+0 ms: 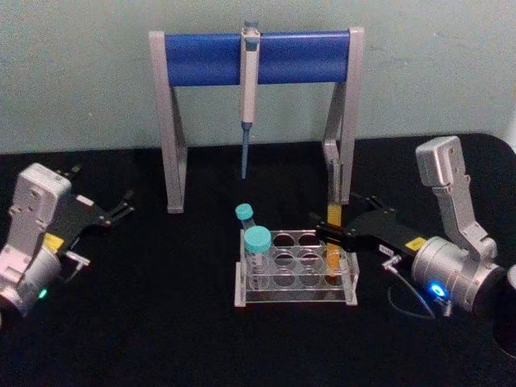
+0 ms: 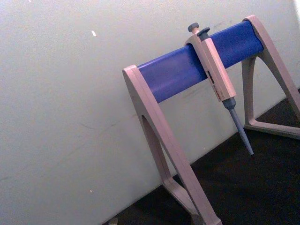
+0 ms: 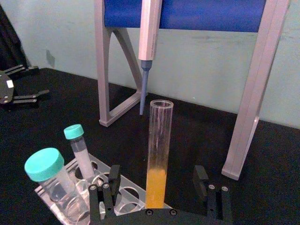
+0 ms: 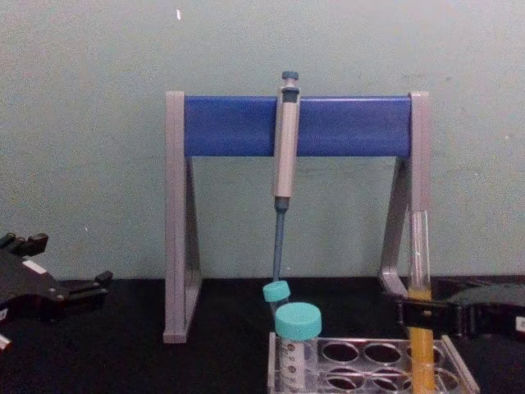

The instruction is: Pick up the test tube from the test tube rack, shake it, then place it back into the test tube rack.

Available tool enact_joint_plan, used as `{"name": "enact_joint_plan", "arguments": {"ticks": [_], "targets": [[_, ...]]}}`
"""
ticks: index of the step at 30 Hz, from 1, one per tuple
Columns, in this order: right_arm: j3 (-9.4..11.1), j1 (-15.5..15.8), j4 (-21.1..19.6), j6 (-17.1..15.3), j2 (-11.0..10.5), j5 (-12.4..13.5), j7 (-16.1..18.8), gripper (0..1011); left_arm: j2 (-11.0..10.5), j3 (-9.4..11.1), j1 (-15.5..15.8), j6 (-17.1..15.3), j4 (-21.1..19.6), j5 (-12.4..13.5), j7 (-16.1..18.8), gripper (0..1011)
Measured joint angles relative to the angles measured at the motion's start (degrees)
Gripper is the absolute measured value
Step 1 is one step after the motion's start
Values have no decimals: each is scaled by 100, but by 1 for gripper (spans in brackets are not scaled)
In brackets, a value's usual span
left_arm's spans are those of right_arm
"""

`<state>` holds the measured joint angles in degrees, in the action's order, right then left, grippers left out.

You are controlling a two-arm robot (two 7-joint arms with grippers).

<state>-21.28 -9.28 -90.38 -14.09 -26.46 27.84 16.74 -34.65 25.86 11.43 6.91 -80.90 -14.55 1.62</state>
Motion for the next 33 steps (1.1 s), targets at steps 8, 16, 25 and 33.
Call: {"name": "enact_joint_plan", "arguments": {"ticks": [8, 16, 25, 33], "targets": [[-2, -76, 104, -43, 122, -58, 16, 1000, 0, 0, 0, 0, 0, 0, 0, 1001], [-1, -75, 105, -43, 118, -58, 18, 1000, 0, 0, 0, 0, 0, 0, 0, 1001], [-2, -75, 102, -42, 114, -56, 18, 860, 0, 0, 0, 0, 0, 0, 0, 1001], [-2, -76, 98, -40, 111, -56, 18, 619, 0, 0, 0, 0, 0, 0, 0, 1001]]}}
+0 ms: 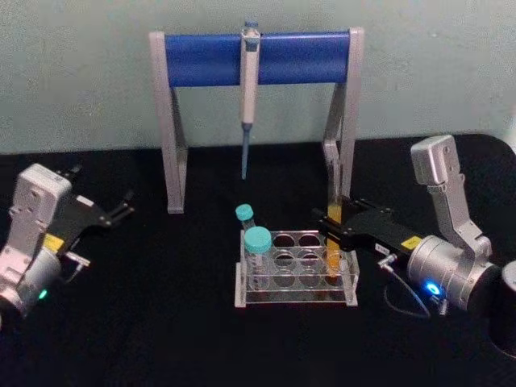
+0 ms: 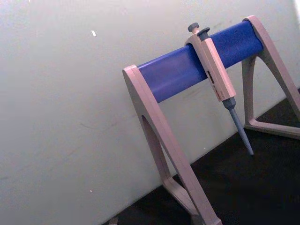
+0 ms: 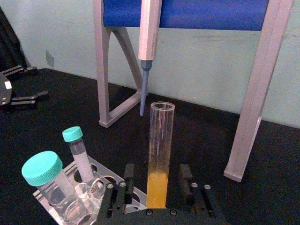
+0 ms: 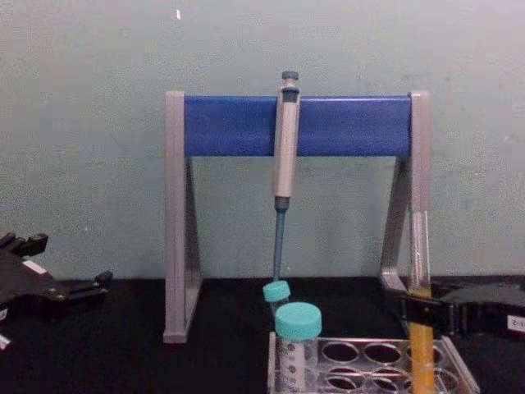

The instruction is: Pick up the test tube from the test tube rack, shake it, then place it back into the test tube rack.

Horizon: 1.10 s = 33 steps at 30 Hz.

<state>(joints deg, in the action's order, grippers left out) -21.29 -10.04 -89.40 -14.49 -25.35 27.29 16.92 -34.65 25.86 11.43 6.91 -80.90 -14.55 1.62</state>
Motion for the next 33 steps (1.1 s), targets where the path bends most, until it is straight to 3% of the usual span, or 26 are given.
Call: {"name": "enact_joint_plan", "arguments": {"ticks": [7, 9, 13, 26, 33], "targets": [[0, 0, -1, 2, 0, 1, 1, 412, 0, 0, 0, 0, 0, 0, 0, 1001], [0, 0, -1, 3, 0, 1, 0, 302, 0, 0, 0, 0, 0, 0, 0, 1001], [0, 0, -1, 4, 0, 1, 0, 226, 0, 0, 0, 0, 0, 0, 0, 1002], [4, 7, -1, 21, 9, -7, 8, 225, 0, 0, 0, 0, 0, 0, 0, 1001], [50, 122, -28, 369, 59, -192, 38, 226, 0, 0, 0, 0, 0, 0, 0, 1001]]}}
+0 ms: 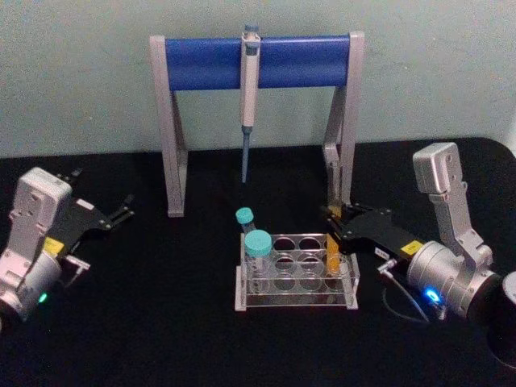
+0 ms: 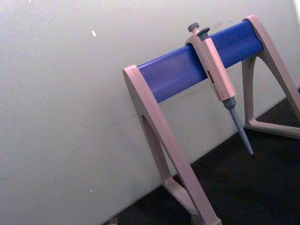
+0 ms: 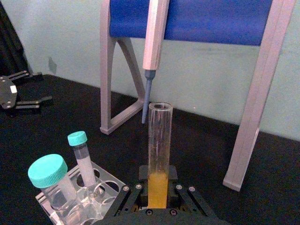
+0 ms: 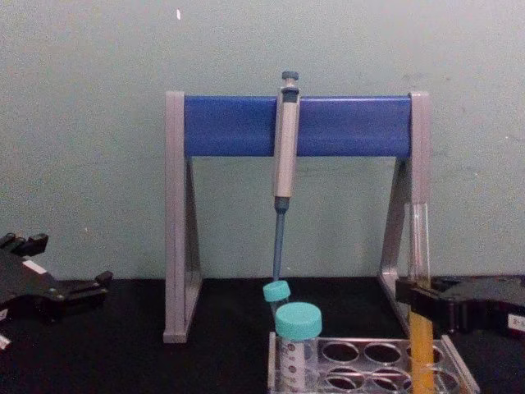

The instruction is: Pick up the test tube from the test tube rack, shake it, then place it back into the test tube rack.

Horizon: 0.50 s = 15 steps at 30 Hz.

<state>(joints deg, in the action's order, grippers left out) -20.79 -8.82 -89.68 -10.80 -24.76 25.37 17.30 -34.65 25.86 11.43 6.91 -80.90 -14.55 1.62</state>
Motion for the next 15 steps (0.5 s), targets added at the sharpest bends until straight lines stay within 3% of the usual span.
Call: {"name": "enact_joint_plan", "arguments": {"ticks": [15], "targets": [[307, 444, -174, 817, 127, -271, 29, 226, 0, 0, 0, 0, 0, 0, 0, 1001]]}}
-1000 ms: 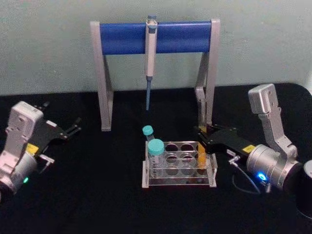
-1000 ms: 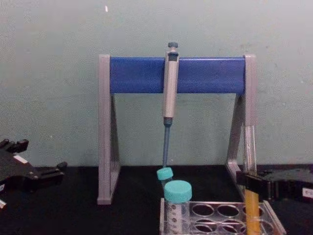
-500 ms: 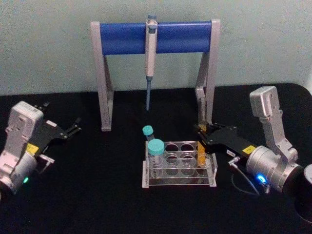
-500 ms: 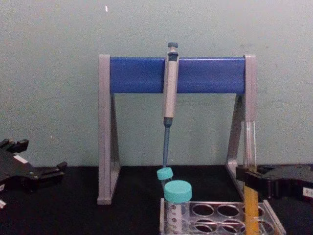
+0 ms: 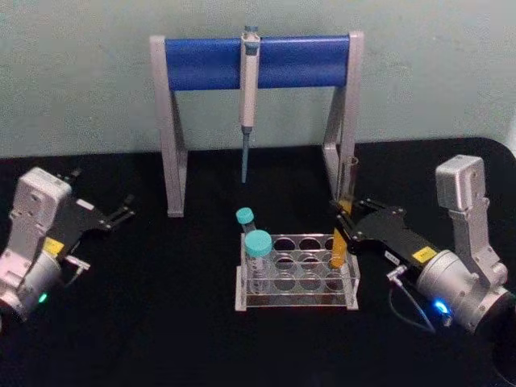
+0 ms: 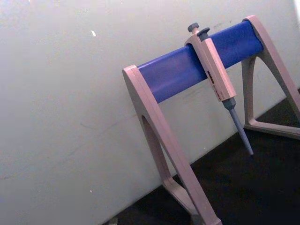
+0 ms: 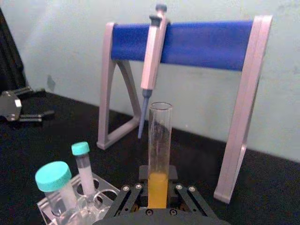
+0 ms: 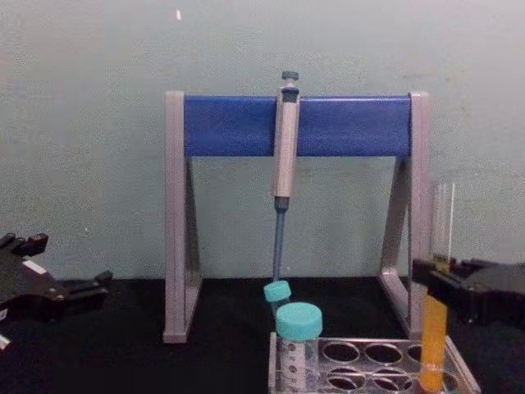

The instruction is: Pick up the test tube from the test tube rack, shake it, then place it back into the test tube rack.

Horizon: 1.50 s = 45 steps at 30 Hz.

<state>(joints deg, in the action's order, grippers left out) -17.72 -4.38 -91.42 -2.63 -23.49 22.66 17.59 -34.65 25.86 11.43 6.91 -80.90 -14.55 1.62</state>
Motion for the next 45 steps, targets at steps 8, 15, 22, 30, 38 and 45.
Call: {"name": "enact_joint_plan", "arguments": {"ticks": [8, 15, 22, 30, 38, 45], "targets": [[130, 119, -234, 208, 20, -9, 158, 225, 0, 0, 0, 0, 0, 0, 0, 1001], [211, 162, -542, 181, -58, -58, 185, 226, 0, 0, 0, 0, 0, 0, 0, 1001], [281, 96, -755, 164, -113, -55, 279, 226, 0, 0, 0, 0, 0, 0, 0, 1001], [122, -287, -484, 182, -39, -10, 488, 226, 0, 0, 0, 0, 0, 0, 0, 1001], [-109, -667, -84, 218, 122, 71, 658, 226, 0, 0, 0, 0, 0, 0, 0, 1001], [-229, -913, 225, 303, 237, 121, 711, 226, 0, 0, 0, 0, 0, 0, 0, 1001]]}}
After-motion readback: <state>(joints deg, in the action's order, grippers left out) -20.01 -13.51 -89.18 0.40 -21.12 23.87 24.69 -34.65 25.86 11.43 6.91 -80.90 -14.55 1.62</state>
